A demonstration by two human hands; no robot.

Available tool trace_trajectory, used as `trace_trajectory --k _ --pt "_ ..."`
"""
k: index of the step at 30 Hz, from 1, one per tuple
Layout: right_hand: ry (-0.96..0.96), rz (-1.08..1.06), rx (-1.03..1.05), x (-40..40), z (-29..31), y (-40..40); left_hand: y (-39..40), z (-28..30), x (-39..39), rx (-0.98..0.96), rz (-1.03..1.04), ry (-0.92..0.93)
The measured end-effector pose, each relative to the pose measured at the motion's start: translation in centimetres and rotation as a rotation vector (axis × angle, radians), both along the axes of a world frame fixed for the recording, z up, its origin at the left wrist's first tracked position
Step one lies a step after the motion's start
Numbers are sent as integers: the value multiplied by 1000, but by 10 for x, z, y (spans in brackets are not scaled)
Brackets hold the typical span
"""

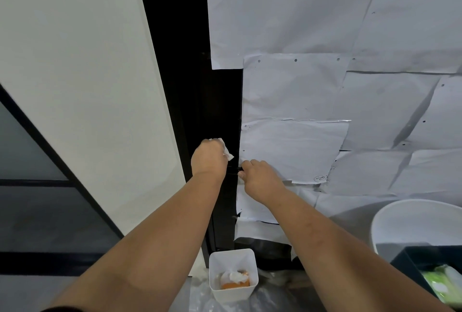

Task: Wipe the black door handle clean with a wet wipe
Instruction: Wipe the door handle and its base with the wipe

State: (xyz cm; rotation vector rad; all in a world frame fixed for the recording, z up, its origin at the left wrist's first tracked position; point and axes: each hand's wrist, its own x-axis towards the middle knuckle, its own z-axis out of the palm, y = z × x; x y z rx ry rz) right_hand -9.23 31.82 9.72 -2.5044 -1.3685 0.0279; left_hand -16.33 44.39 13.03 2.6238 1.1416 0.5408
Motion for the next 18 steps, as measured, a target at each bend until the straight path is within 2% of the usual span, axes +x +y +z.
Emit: trace_trajectory --k 7,12,18 --pt "-20 9 16 1 -3 0 5 7 8 -116 86 108" --pt "-6 10 18 1 -3 1 1 4 5 -25 68 46" --pt "-1 2 16 1 -2 1 2 -8 -4 -48 72 -98"
